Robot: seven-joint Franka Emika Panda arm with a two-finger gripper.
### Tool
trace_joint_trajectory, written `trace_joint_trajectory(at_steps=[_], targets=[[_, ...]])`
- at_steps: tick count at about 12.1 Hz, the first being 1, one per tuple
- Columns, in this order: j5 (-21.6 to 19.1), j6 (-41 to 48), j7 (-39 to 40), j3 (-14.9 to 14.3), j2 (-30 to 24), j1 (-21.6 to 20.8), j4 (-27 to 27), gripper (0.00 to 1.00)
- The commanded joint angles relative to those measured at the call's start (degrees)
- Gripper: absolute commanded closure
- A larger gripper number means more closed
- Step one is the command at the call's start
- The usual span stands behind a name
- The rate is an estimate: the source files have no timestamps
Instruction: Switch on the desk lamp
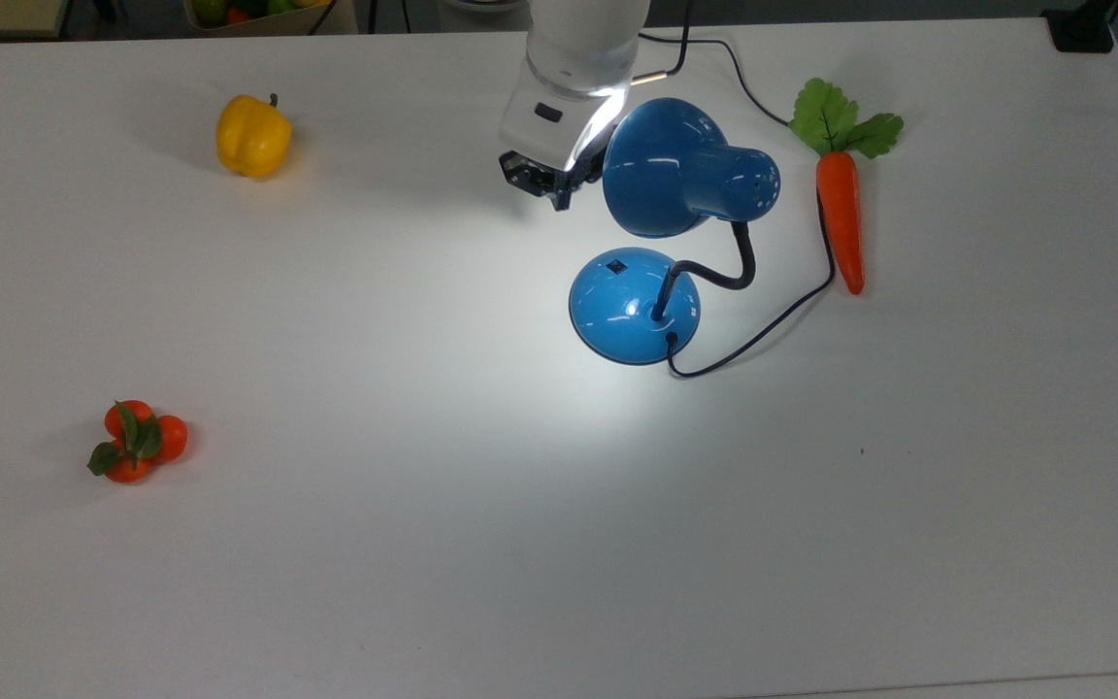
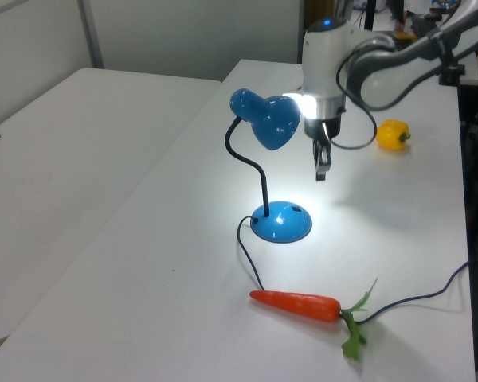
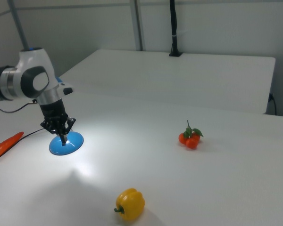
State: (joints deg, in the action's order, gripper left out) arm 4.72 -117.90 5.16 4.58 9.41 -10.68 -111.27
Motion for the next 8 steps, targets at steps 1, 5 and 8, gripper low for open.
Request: trace_joint_trajectory(at_steps=[1, 5, 8], targets=[[0.7, 12.8, -5.9, -0.3, -2.4, 2.9, 5.1, 1.00], [1.0, 21.2, -6.0, -0.3, -5.4, 7.1, 10.7, 1.00], [0.8, 26.9, -5.8, -0.3, -6.8, 10.1, 17.4, 0.97]])
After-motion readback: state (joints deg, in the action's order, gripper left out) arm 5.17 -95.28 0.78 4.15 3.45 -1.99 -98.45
